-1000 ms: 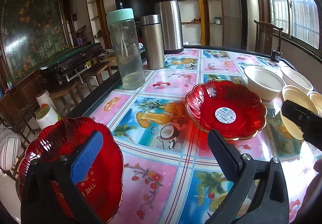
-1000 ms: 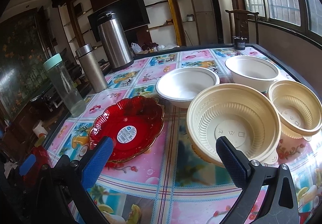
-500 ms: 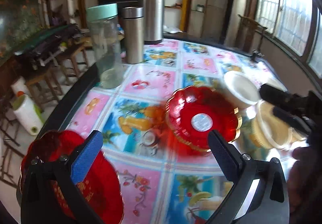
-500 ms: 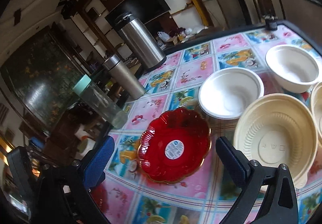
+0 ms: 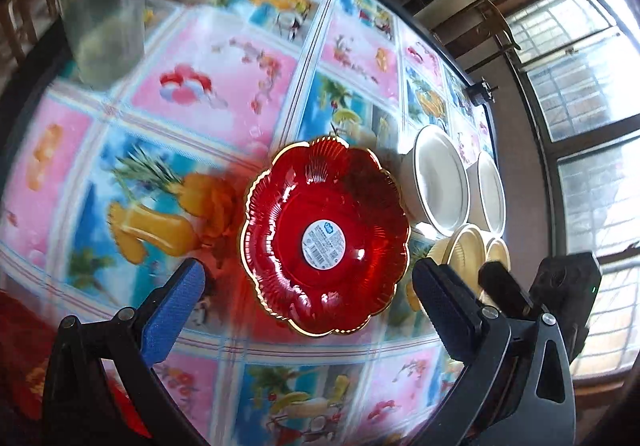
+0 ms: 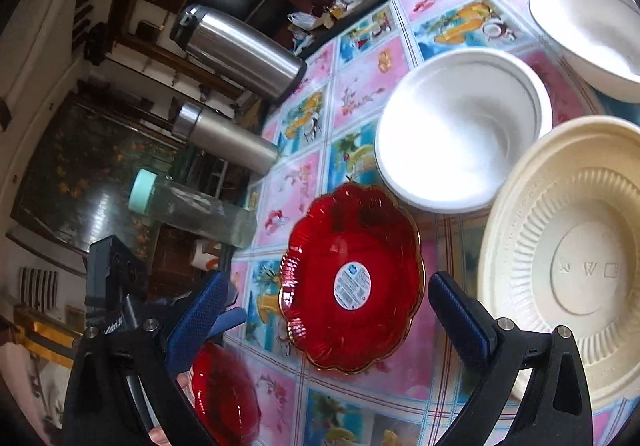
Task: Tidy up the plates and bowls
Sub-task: 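Move the right gripper to the red scalloped plate rim and close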
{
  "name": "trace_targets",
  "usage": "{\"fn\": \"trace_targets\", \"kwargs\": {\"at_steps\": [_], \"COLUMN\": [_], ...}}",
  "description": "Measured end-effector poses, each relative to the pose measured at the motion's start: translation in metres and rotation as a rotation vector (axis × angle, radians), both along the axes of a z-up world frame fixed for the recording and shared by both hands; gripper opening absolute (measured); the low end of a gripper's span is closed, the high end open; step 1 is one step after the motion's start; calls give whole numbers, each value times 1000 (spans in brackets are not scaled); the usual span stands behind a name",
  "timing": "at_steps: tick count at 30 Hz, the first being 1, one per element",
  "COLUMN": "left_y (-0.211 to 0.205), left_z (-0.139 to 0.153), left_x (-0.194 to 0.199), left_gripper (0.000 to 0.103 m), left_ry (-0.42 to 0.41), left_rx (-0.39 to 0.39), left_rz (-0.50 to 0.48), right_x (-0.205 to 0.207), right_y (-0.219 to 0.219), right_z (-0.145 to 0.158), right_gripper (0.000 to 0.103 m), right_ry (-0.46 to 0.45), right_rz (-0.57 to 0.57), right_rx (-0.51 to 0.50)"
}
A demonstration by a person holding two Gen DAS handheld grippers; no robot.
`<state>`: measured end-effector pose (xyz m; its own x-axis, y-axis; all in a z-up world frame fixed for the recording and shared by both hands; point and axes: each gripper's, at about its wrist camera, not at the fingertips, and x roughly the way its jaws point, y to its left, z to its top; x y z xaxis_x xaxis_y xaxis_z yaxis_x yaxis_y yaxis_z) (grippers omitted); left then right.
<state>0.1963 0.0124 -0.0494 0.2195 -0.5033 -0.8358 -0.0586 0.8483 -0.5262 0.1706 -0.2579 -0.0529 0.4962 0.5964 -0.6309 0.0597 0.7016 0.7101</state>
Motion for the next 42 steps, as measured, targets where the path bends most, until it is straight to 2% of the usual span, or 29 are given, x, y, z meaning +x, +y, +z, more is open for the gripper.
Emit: {"fn": "trace_targets", "kwargs": {"at_steps": [4,9,13,15,19,23,27,29,31,34,36,38,40,42], "left_y": [-1,3,3,2,-1,-4,-2,0,3,5,6,7,6,6], "left_z": [-19,-34,-43,-44,-44,-43,-43,-43,-44,-43,-44,-44,-43,-41], "left_x": [1,5,7,7,6,4,3,2,0,-3,-4,-7,-9,-10], "left_gripper": [103,103,103,99,82,52,46,39,37,34,25,22,15,14], "left_ry": [58,98,106,103,98,98,89,90,94,86,87,88,76,69], "left_rx": [-56,-109,-84,-72,-48,-4,22,30,32,64,72,81,103,119], "left_rz": [20,46,47,35,12,-4,3,5,1,2,0,-1,-10,-9], "right_x": [2,5,6,7,7,7,8,9,9,12,13,13,12,10], "right_y": [6,3,3,5,6,5,5,5,5,8,7,6,6,8], "right_z": [-7,-21,-26,-28,-30,-30,-32,-34,-36,-41,-46,-47,-45,-43], "right_gripper": [93,77,71,67,62,52,42,40,36,25,12,7,7,7], "right_ry": [42,92,109,115,121,128,134,141,146,162,177,176,165,150], "right_rz": [7,-21,-39,-39,-46,-47,-54,-53,-53,-54,-63,-74,-79,-82], "right_rx": [-49,-44,-70,-74,-84,-100,-123,-126,-137,-167,-176,-192,-199,-213]}}
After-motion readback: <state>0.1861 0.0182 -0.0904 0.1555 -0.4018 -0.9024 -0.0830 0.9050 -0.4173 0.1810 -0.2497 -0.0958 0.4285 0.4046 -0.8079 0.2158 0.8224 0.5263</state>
